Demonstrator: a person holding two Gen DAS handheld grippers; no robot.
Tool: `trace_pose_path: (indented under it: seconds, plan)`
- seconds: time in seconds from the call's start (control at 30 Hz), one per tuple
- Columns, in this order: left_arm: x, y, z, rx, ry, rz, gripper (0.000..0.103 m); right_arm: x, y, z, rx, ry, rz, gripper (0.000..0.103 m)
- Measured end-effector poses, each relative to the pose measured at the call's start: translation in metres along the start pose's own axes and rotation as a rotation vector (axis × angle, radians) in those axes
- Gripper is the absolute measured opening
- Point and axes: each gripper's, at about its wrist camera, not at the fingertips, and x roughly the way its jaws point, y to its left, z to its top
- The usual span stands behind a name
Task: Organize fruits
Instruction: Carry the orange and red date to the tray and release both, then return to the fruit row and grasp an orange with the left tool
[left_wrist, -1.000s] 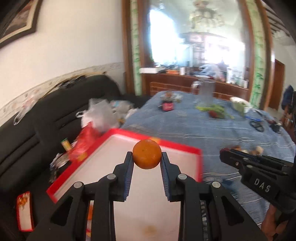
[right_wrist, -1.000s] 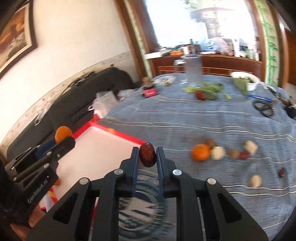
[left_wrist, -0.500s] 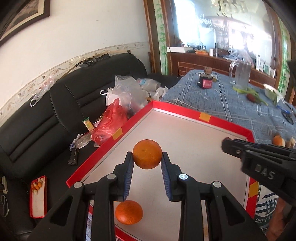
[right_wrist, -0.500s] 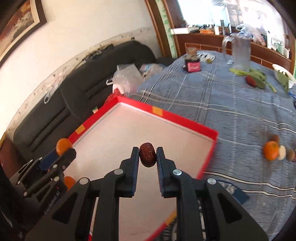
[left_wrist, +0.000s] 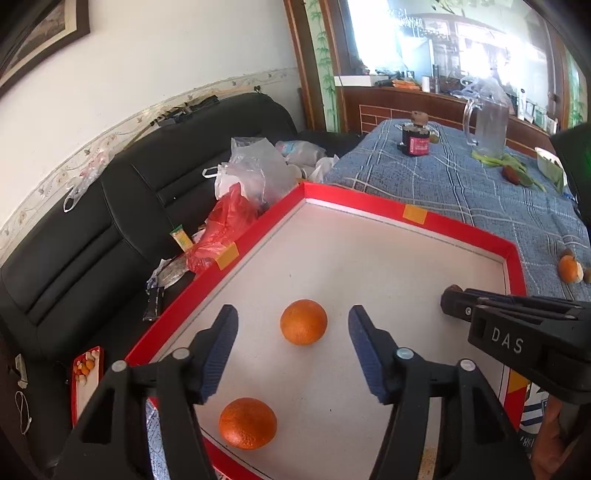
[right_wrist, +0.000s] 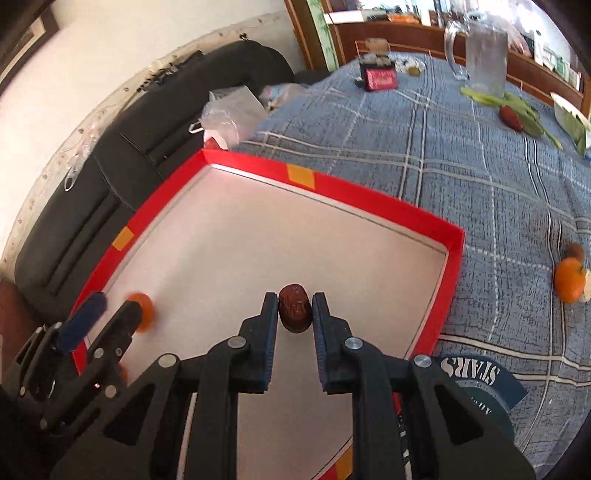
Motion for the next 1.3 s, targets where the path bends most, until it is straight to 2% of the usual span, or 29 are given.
trace_pose_path:
  seconds: [0.07, 0.17, 0.23, 0.33, 0.47, 0.63, 0.8, 0.97, 1.03, 1.2, 1.3]
  plan:
    - [-0.003, 0.001, 0.002, -0.005, -0.005, 0.004, 0.072, -0.002, -0.002, 0.0, 0.008, -0.005, 0.008, 0.022]
    - [-0.009, 0.003, 0.003, -0.023, -0.024, 0.005, 0.075, -0.008, -0.005, 0.0, 0.015, -0.009, 0.046, 0.022]
    - [-0.014, 0.002, 0.004, -0.035, -0.032, -0.003, 0.08, -0.018, -0.008, 0.0, 0.025, -0.042, 0.072, 0.022]
    - [-0.023, -0.004, 0.003, -0.039, -0.046, -0.035, 0.08, -0.038, -0.016, -0.001, 0.033, -0.106, 0.098, 0.022]
    - [-0.031, -0.023, 0.002, -0.005, -0.05, -0.064, 0.081, -0.064, -0.032, -0.003, 0.051, -0.182, 0.073, 0.024]
    - [-0.043, -0.057, 0.0, 0.077, -0.055, -0.106, 0.081, -0.082, -0.065, -0.007, 0.099, -0.213, 0.041, 0.033]
    - [-0.052, -0.089, -0.003, 0.145, -0.058, -0.137, 0.082, -0.105, -0.106, -0.015, 0.133, -0.24, -0.005, 0.034]
    - [-0.058, -0.135, -0.001, 0.225, -0.054, -0.191, 0.082, -0.13, -0.157, -0.023, 0.156, -0.264, -0.058, 0.044]
    - [-0.058, -0.159, 0.003, 0.26, -0.062, -0.214, 0.082, -0.139, -0.179, -0.028, 0.187, -0.282, -0.07, 0.044]
    - [-0.04, -0.218, 0.018, 0.328, -0.066, -0.243, 0.082, -0.157, -0.242, -0.043, 0.334, -0.319, -0.023, 0.045]
    - [-0.024, -0.246, 0.026, 0.36, -0.037, -0.256, 0.082, -0.159, -0.267, -0.048, 0.414, -0.311, -0.007, 0.045]
